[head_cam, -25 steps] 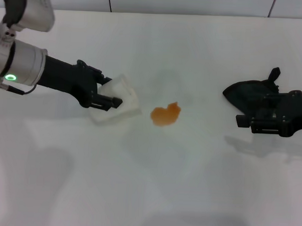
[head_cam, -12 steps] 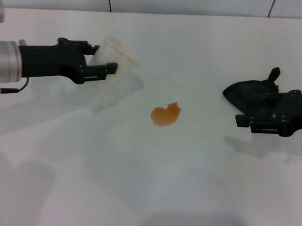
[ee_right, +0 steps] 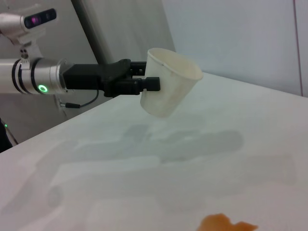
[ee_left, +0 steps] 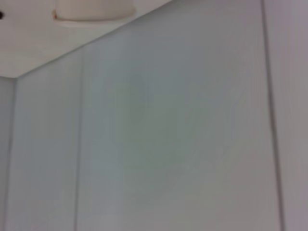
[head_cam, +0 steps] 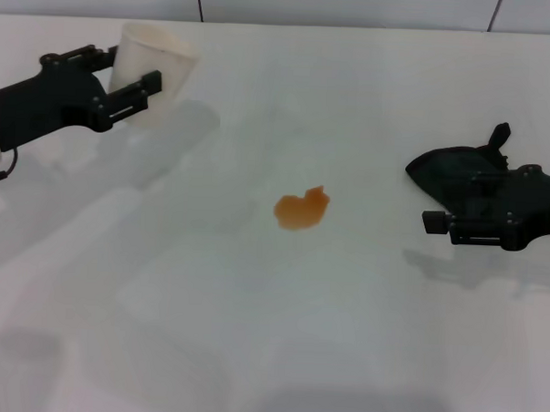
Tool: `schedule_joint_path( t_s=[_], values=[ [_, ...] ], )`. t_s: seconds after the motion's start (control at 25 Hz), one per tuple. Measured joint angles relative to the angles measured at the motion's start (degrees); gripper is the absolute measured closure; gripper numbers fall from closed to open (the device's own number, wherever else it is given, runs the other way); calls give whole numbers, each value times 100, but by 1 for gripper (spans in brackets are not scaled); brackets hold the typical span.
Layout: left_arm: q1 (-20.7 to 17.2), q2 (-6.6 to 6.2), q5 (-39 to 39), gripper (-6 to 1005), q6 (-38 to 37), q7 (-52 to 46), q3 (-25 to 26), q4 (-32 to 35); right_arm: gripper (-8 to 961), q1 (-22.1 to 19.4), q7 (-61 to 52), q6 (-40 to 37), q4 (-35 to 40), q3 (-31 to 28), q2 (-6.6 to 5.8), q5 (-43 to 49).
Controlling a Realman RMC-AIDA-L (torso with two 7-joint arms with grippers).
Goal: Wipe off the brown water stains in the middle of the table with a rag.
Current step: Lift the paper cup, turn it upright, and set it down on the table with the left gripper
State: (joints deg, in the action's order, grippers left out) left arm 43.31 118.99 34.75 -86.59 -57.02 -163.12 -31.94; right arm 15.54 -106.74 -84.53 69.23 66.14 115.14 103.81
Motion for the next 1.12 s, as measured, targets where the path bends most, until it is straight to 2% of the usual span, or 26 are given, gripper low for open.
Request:
schedule_joint_path(
  t_s=[0.4, 0.76, 1.12],
  values=[
    [-310, 7, 526, 412, 799, 994, 9, 811, 362, 2, -9, -22, 6, 113, 0, -48],
    [-338, 17, 527, 412, 1308, 1572, 8, 1519, 363, 1, -11, -8, -9, 170, 0, -46],
    [-464, 36, 496, 413, 1649, 1984, 8, 1907, 364, 1, 7, -28, -10, 171, 0, -35]
  ],
)
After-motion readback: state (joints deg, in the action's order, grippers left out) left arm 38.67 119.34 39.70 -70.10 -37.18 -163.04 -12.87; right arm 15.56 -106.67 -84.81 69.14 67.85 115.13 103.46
